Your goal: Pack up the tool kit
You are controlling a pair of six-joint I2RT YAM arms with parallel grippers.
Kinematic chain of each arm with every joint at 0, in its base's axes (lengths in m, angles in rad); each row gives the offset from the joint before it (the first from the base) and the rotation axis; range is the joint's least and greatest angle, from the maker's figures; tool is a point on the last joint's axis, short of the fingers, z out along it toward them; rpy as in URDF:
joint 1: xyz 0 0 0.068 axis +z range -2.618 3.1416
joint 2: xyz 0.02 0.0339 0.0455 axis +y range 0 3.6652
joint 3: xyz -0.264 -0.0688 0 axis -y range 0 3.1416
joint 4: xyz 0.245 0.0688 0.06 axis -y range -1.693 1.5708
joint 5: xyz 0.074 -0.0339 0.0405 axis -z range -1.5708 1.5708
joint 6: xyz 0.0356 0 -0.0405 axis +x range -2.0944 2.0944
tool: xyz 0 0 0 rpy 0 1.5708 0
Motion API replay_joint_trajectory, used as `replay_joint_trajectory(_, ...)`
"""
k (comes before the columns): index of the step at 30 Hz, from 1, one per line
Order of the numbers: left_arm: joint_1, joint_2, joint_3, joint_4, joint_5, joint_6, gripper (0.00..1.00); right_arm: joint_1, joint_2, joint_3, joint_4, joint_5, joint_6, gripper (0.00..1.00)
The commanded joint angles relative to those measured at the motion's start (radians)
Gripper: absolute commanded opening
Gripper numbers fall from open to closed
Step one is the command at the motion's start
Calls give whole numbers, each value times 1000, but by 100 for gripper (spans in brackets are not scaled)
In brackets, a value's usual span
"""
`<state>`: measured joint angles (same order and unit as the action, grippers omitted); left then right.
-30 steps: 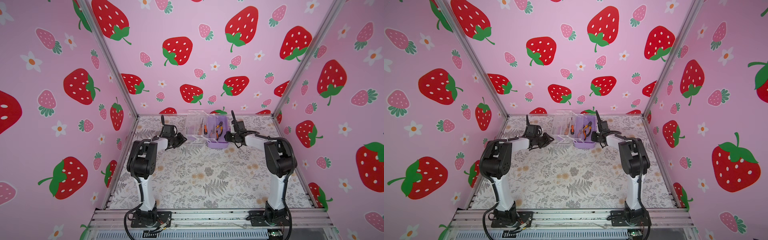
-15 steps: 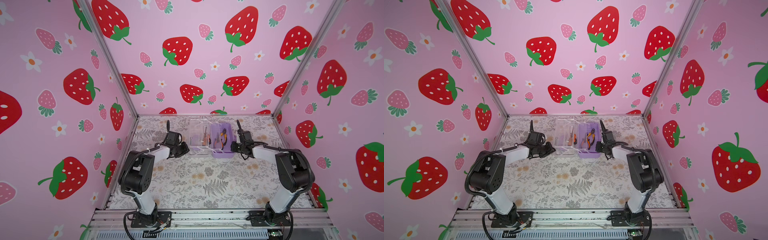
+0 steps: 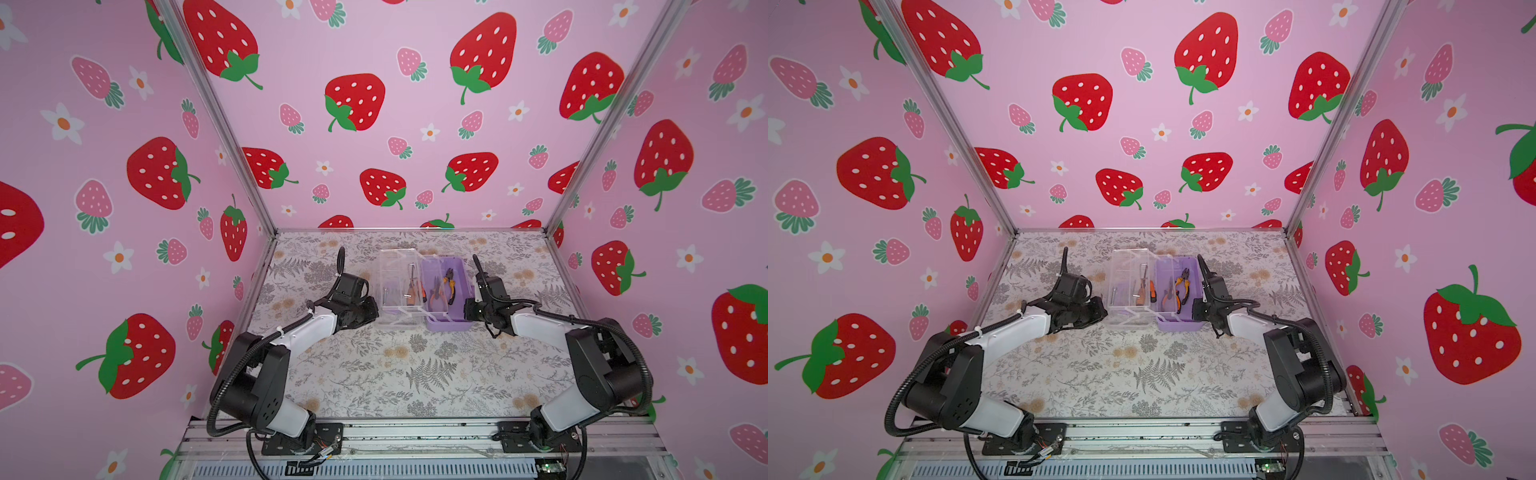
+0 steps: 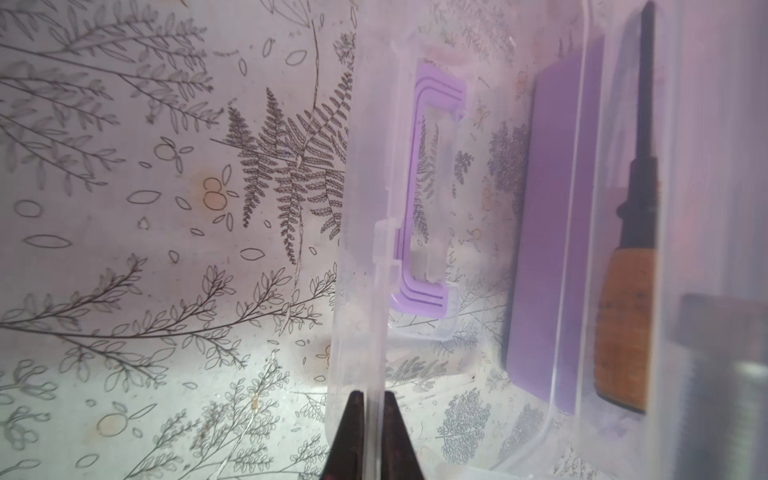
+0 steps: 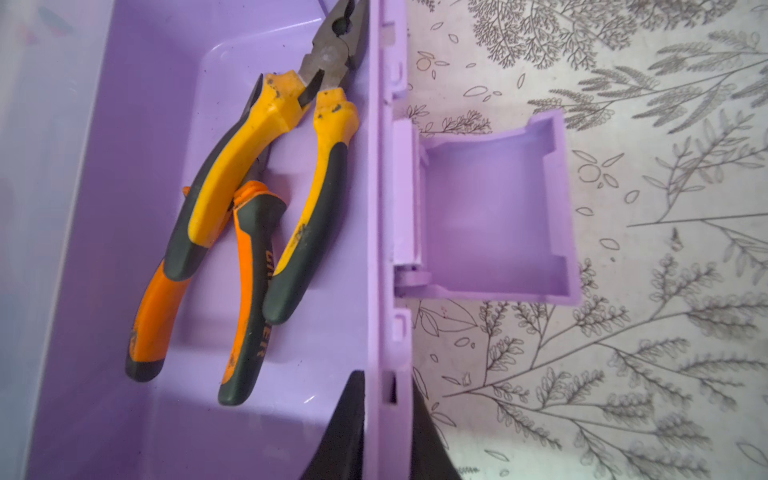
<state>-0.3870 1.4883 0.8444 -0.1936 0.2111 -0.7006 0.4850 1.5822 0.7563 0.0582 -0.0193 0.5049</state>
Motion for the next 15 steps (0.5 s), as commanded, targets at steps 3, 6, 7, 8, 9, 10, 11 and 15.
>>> replay_joint_trajectory(3,-32,-67,84,23,40,-22,0,77,29,6,-10,4,33,15)
replay_joint_trajectory(6,-36,-80,100,8,35,-22,0,94,56,23,-28,50,40,15)
replay_joint_trajectory(7,-39,-83,107,0,34,-20,0,99,64,30,-33,60,41,14)
replay_joint_trajectory(8,-42,-86,116,-7,33,-20,0,102,70,35,-37,69,42,14)
replay_joint_trajectory(9,-47,-89,123,-13,31,-18,0,108,75,40,-40,81,44,14)
replay_joint_trajectory(10,-51,-92,136,-22,28,-14,0,111,79,44,-40,89,46,14)
replay_joint_trajectory(11,-54,-95,147,-33,22,-9,0,115,82,48,-42,97,47,14)
replay_joint_trajectory(15,-77,-113,205,-92,-8,15,0,130,93,65,-55,130,47,13)
